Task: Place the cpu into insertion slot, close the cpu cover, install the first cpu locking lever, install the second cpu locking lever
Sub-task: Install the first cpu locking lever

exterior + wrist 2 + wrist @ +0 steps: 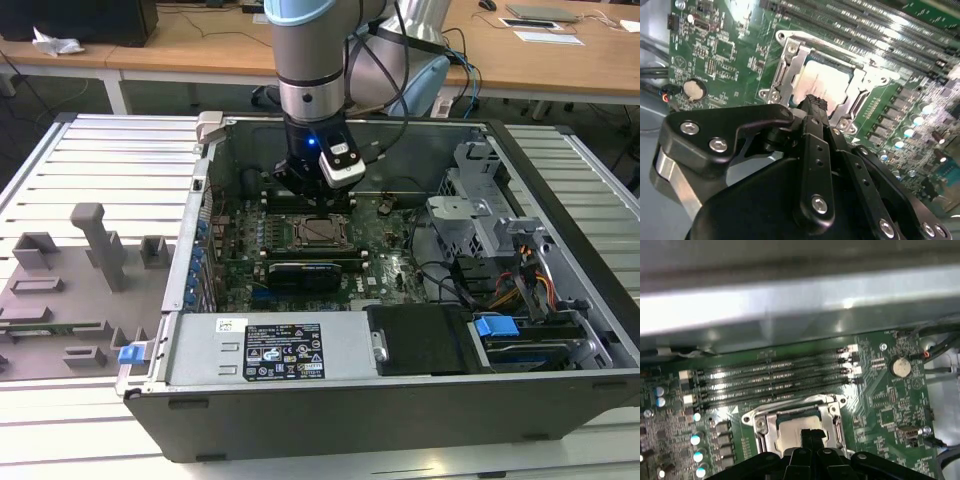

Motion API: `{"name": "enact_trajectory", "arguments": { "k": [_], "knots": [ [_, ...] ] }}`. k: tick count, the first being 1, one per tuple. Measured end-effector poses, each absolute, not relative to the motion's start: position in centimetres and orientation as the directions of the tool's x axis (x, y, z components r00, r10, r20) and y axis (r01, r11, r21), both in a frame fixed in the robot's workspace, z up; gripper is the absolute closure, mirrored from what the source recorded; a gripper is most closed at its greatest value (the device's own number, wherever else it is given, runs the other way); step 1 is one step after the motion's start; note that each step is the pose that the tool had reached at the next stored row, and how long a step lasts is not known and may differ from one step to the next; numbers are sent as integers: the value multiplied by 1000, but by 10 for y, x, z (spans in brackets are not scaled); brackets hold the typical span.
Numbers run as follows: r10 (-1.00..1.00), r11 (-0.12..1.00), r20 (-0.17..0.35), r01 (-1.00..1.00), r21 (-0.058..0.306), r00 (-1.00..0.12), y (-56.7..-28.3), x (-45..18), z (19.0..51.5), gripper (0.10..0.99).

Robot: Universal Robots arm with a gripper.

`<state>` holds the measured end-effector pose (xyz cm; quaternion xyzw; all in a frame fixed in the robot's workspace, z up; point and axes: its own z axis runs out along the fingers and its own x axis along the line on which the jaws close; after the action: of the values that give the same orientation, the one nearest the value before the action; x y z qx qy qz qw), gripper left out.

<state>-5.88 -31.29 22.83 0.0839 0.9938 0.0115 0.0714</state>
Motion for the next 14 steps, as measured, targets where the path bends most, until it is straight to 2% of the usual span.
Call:
{"name": "enact_trajectory", "arguments": {
  "k": [4,10,14],
  "knots": [
    [168,986,-140,165,35,-976,-325,-60,228,980],
    [168,986,-128,166,32,-977,-326,-60,227,980],
    [166,986,-131,166,17,-977,-326,-60,234,980]
  ]
}}
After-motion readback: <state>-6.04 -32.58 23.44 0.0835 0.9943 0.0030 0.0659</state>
